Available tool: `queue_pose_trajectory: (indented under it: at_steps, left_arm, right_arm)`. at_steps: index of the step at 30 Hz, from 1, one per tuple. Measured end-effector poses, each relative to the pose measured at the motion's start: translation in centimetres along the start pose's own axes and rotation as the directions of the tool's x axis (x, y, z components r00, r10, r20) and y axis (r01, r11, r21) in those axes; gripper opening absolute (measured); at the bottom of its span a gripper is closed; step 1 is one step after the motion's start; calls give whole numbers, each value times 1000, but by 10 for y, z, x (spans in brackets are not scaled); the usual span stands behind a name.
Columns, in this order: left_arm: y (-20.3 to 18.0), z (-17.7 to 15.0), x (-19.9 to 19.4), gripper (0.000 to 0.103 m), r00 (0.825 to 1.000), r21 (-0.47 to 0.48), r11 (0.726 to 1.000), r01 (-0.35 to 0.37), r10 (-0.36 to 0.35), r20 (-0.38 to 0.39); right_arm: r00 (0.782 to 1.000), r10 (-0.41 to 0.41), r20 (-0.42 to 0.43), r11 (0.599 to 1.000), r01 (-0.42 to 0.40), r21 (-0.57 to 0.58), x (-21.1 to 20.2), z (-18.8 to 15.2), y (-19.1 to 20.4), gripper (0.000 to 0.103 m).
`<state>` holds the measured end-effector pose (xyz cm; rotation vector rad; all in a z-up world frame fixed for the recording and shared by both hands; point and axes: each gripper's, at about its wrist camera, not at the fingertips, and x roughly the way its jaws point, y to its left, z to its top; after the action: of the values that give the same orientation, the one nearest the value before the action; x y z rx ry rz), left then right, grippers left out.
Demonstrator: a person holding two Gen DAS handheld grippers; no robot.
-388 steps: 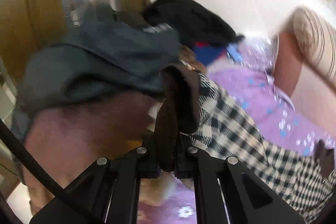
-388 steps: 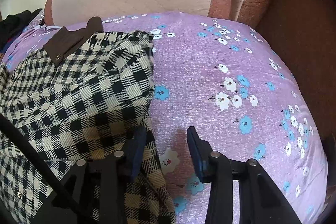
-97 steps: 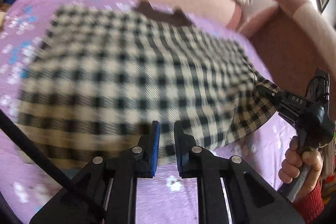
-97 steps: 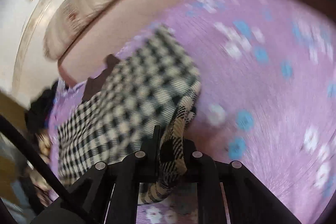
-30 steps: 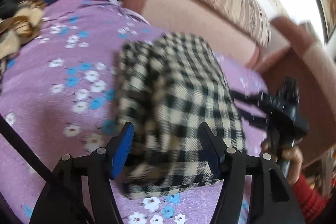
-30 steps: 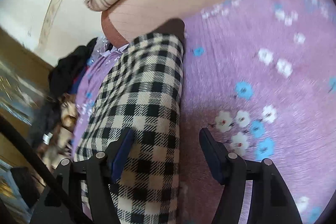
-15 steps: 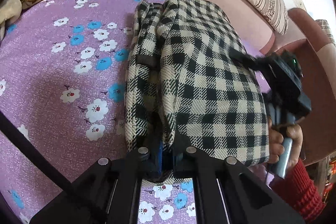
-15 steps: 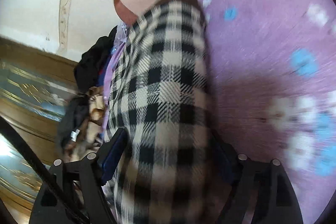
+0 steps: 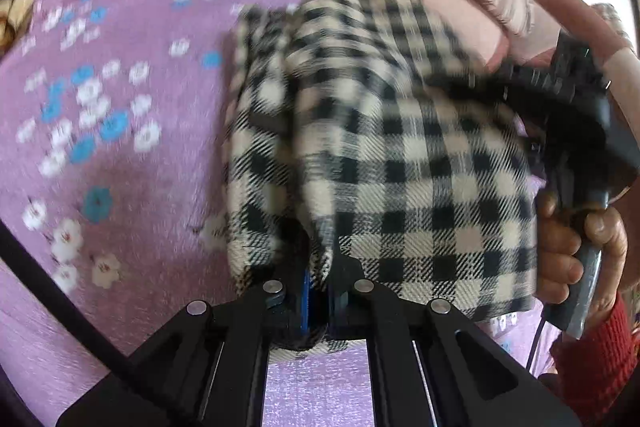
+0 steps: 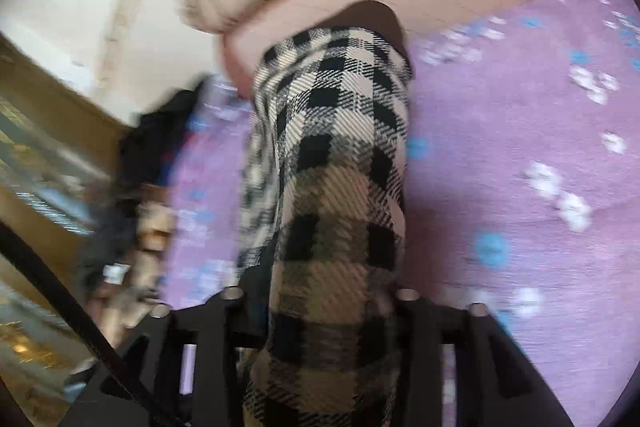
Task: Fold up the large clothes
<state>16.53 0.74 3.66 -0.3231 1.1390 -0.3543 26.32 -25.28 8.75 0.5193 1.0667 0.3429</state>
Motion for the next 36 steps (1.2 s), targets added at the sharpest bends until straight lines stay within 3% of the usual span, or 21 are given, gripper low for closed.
queue_pose_trajectory:
  at_steps: [2, 5, 9, 10, 11, 13, 15, 17, 19, 21, 23, 25, 28, 31, 34, 36]
  left_arm:
    - [0, 0, -5, 6, 1000, -12, 1000, 18, -18, -2]
    - [-2, -3, -13, 6, 1000, -10, 1000, 10, -10, -3]
    - [5, -11, -17, 6, 999, -55, 998, 34, -35, -13]
    - [7, -13, -21, 6, 999, -66, 997, 41, -42, -9]
    - [9, -14, -27, 6, 999, -74, 996, 52, -52, 2]
    - [13, -18, -40, 7, 998, -81, 995, 66, -63, 29]
    - [18, -20, -56, 9, 996, -80, 995, 64, -59, 62]
    - [28, -24, -77, 14, 993, -88, 996, 26, -16, 115]
    - [34, -22, -93, 36, 985, -95, 995, -27, 42, 166]
    - [41, -20, -109, 51, 968, -98, 992, -82, 103, 230]
    - [47, -20, -125, 54, 941, -98, 984, -150, 173, 289]
    - [49, -18, -135, 65, 923, -95, 977, -188, 209, 322]
    - [47, -18, -147, 81, 882, -105, 964, -244, 265, 388]
    - [41, -18, -154, 87, 832, -100, 940, -326, 336, 443]
    - [34, -17, -156, 89, 792, -89, 919, -384, 377, 480]
    - [31, -18, -161, 89, 772, -81, 911, -404, 387, 505]
  right_arm:
    - [995, -76, -65, 995, 80, 56, 9, -7, -20, 52]
    - [998, -61, 15, 990, 59, 125, -18, -19, -30, 56]
    - [972, -168, 163, 984, 175, -29, -76, -31, 4, 56]
    - [968, -175, 181, 979, 191, -71, -84, -33, 15, 53]
    - [968, -169, 184, 973, 193, -124, -91, -36, 29, 41]
    - [985, -108, 133, 979, 129, -156, -93, -38, 38, 29]
    - [992, -79, 97, 981, 95, -170, -89, -46, 41, 27]
    - [992, -108, 66, 976, 119, -185, -73, -57, 41, 27]
    - [994, -110, 14, 979, 110, -173, -55, -77, 33, 27]
    - [991, -121, -59, 973, 107, -203, -32, -105, 31, 27]
    - [980, -166, -110, 947, 127, -296, -19, -135, 43, 27]
    - [979, -187, -81, 915, 143, -376, -25, -146, 60, 27]
    - [992, -126, 16, 918, 123, -377, -48, -131, 82, 27]
    - [993, -95, 68, 939, 112, -324, -45, -102, 92, 27]
    - [995, -86, 43, 969, 93, -230, -12, -80, 87, 27]
    - [999, -19, -48, 988, 12, -151, 20, -83, 79, 28]
